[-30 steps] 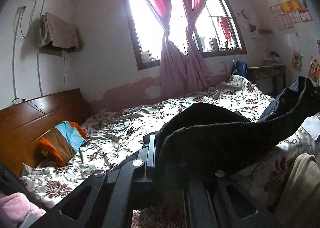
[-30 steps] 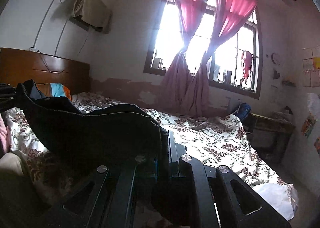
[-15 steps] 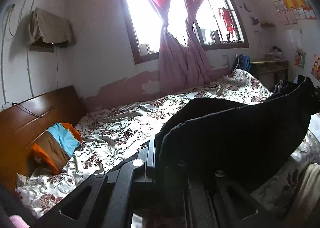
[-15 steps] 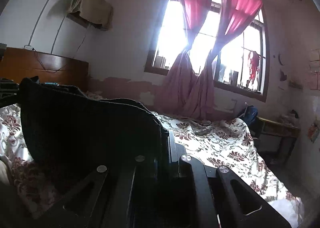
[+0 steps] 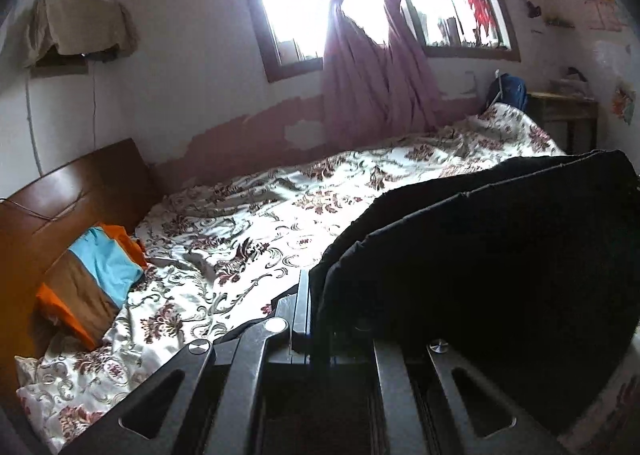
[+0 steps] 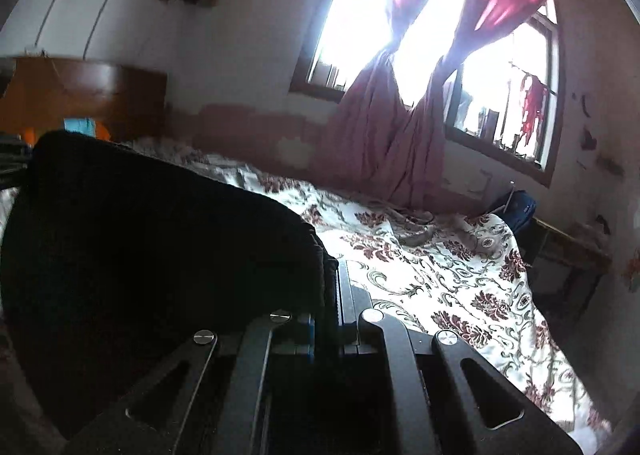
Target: Fold large clothes
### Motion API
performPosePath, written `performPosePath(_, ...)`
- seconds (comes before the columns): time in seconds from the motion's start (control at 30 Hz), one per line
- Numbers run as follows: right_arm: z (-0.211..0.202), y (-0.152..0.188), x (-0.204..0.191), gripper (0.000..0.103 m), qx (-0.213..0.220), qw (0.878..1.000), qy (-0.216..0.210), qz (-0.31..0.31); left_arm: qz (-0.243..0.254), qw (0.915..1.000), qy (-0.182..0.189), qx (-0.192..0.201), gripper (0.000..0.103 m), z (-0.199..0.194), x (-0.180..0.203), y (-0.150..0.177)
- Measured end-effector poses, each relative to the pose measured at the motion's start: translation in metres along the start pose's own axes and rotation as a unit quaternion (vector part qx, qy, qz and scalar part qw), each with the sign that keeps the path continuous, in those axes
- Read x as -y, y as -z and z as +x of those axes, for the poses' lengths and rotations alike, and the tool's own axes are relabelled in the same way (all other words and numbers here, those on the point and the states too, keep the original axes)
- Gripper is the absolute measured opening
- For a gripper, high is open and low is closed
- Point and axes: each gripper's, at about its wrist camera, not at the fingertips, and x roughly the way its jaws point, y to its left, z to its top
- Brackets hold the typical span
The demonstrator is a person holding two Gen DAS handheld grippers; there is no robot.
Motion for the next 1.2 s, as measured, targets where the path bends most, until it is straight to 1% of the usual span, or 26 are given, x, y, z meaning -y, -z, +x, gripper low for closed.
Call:
performPosePath(0.1, 0.035, -0.003, -0.005, 0.006, -0.019, 1.0, 0.0, -0.011, 0.0, 0.9997, 0.002, -0.024, 0.006, 0.038, 0.002, -0.001)
performPosePath(0.23, 0.077, -0.006, -0.015, 0.006, -0.037, 0.999, 0.001, -0.029, -0.024, 0.9977, 0.012, -0.062, 0.006, 0.09, -0.004, 0.0)
performPosePath(0.27, 0.079, -0.004, -0.021, 0.006, -0.04, 0.999, 0.002, -0.033, -0.032, 0.9969, 0.015, -0.071, 0.006, 0.1, -0.005, 0.003)
performPosePath(0.33, 0.099, -0.003, -0.027, 0.006, -0.051, 0.998, 0.004, -0.039, -0.049, 0.9947, 0.018, -0.089, 0.006, 0.122, -0.008, 0.007)
performPosePath(0.43, 0.116, 0.003, -0.034, 0.006, -0.067, 0.997, 0.011, -0.043, -0.05, 0.9933, 0.015, -0.103, 0.006, 0.144, -0.005, 0.012)
performPosePath(0.57, 0.128, 0.014, -0.04, 0.006, -0.085, 0.995, 0.026, -0.043, -0.039, 0.9935, 0.013, -0.106, 0.006, 0.162, 0.001, 0.015)
performPosePath(0.67, 0.135, 0.019, -0.045, 0.006, -0.093, 0.994, 0.039, -0.046, -0.036, 0.9937, 0.017, -0.105, 0.006, 0.169, 0.006, 0.011)
performPosePath(0.73, 0.133, 0.021, -0.049, 0.006, -0.092, 0.993, 0.045, -0.05, -0.034, 0.9934, 0.017, -0.108, 0.007, 0.174, 0.008, 0.011)
performPosePath(0.77, 0.132, 0.023, -0.05, 0.008, -0.093, 0.993, 0.046, -0.053, -0.033, 0.9933, 0.017, -0.109, 0.007, 0.177, 0.009, 0.011)
performPosePath(0.9, 0.129, 0.024, -0.051, 0.01, -0.096, 0.993, 0.049, -0.053, -0.038, 0.9925, 0.026, -0.113, 0.008, 0.18, 0.009, 0.012)
performPosePath(0.93, 0.129, 0.025, -0.051, 0.012, -0.098, 0.993, 0.05, -0.052, -0.04, 0.9923, 0.029, -0.113, 0.008, 0.18, 0.008, 0.012)
performPosePath(1.0, 0.127, 0.024, -0.05, 0.02, -0.1, 0.993, 0.052, -0.043, -0.045, 0.992, 0.032, -0.114, 0.009, 0.179, 0.006, 0.012)
performPosePath(1.03, 0.125, 0.023, -0.046, 0.032, -0.1, 0.993, 0.054, -0.036, -0.046, 0.992, 0.033, -0.113, 0.01, 0.178, 0.006, 0.011)
performPosePath(1.07, 0.121, 0.022, -0.041, 0.049, -0.095, 0.994, 0.057, -0.025, -0.048, 0.992, 0.032, -0.112, 0.011, 0.177, 0.005, 0.01)
performPosePath(1.1, 0.114, 0.02, -0.035, 0.059, -0.085, 0.994, 0.062, -0.01, -0.05, 0.992, 0.031, -0.112, 0.013, 0.175, 0.004, 0.01)
performPosePath(1.13, 0.106, 0.018, -0.03, 0.076, -0.074, 0.995, 0.067, 0.004, -0.055, 0.9918, 0.03, -0.111, 0.017, 0.173, 0.001, 0.009)
performPosePath(1.17, 0.097, 0.015, -0.025, 0.081, -0.063, 0.995, 0.068, 0.019, -0.062, 0.9916, 0.03, -0.11, 0.025, 0.17, -0.001, 0.008)
performPosePath(1.2, 0.084, 0.012, -0.018, 0.081, -0.047, 0.996, 0.062, 0.037, -0.071, 0.9916, 0.031, -0.104, 0.031, 0.166, -0.005, 0.007)
